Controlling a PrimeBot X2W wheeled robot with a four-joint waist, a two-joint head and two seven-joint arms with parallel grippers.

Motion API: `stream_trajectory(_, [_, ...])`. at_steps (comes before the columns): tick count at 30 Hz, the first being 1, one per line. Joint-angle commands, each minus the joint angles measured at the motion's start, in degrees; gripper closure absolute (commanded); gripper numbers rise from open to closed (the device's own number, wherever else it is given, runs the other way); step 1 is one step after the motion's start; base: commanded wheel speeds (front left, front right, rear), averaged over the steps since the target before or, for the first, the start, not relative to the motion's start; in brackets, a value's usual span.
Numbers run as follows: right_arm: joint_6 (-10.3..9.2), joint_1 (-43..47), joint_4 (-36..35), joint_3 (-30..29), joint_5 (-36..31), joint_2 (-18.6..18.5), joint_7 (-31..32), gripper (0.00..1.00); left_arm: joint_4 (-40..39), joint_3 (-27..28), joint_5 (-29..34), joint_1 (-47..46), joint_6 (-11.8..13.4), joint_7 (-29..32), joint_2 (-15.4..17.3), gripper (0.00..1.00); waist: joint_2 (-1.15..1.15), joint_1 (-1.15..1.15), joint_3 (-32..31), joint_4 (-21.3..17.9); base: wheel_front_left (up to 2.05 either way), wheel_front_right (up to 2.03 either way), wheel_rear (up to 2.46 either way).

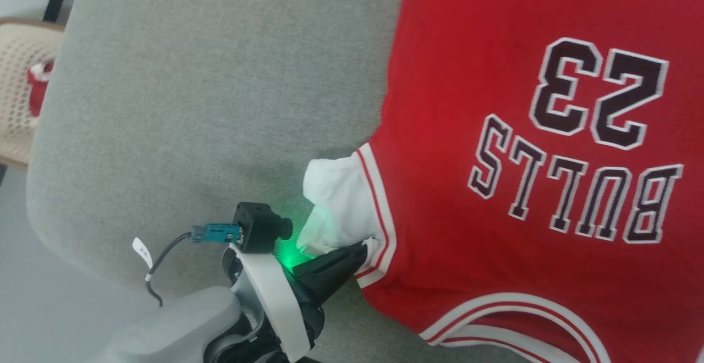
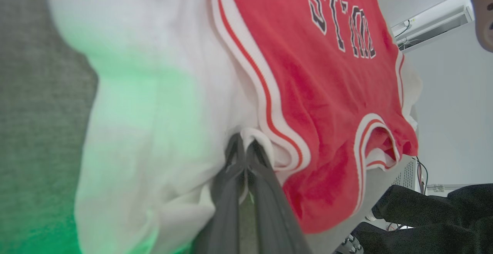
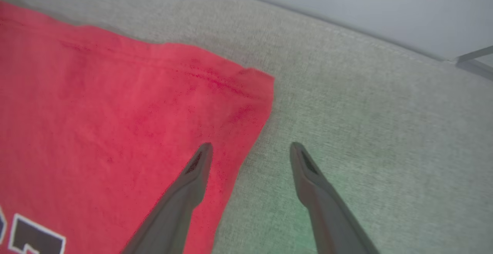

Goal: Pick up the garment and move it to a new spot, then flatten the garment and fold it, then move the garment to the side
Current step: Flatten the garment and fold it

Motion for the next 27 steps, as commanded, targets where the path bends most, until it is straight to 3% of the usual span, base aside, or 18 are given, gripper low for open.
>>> stream_trajectory(1, [-0.09,-0.74,0.64,-0.16,-0.26,0.47,0.31,0.00,1.62,-1.31,-0.23,1.04,0.59,0.97,-1.30,1.00,0.00,0.00,1.38,1.45,0.00,0.00,0.00])
stream_trajectory(6, [-0.09,-3.77,7.49,-0.66,-4.13,3.05,3.69,0.00,1.97,-1.86,-0.15,0.95,0.66,1.04,-1.86,1.00,0.00,0.00,2.29,2.09,0.00,0.00,0.00])
stream_trajectory(10, [-0.09,-4.38,9.01,0.98,-5.58,3.44,7.01,0.03,1.94,-1.95,-0.29,0.47,0.72,0.68,-2.19,1.00,0.00,0.00,3.06,1.85,0.00,0.00,0.00])
stream_trajectory(12, [-0.09,-4.66,8.83,1.26,-5.38,3.37,7.38,0.53,1.98,-1.97,-0.33,0.15,0.72,0.53,-2.36,1.00,0.00,0.00,3.34,1.72,0.00,0.00,0.00])
stream_trajectory(13, [-0.09,-4.67,8.60,1.44,-5.33,3.10,7.46,0.96,2.02,-1.98,-0.36,-0.03,0.74,0.41,-2.39,1.00,0.00,0.00,3.48,1.64,0.00,0.00,0.00])
stream_trajectory(14, [-0.09,-4.61,8.41,1.59,-5.30,2.77,7.46,1.00,2.03,-1.94,-0.42,-0.19,0.78,0.28,-2.44,1.00,0.00,0.00,3.63,1.54,0.00,0.00,0.00])
stream_trajectory(22, [-0.12,-3.84,6.68,1.57,-4.81,1.01,3.96,1.00,1.84,-1.62,-1.99,-2.33,0.87,-0.93,-2.53,1.00,0.00,0.00,3.75,0.03,0.00,0.00,0.00])
stream_trajectory(27, [-0.09,-1.07,2.19,5.31,0.39,0.81,1.63,1.00,2.80,-0.65,-2.19,-2.45,0.88,-1.66,-0.80,1.00,0.00,0.00,1.29,-2.19,0.00,0.00,0.00])
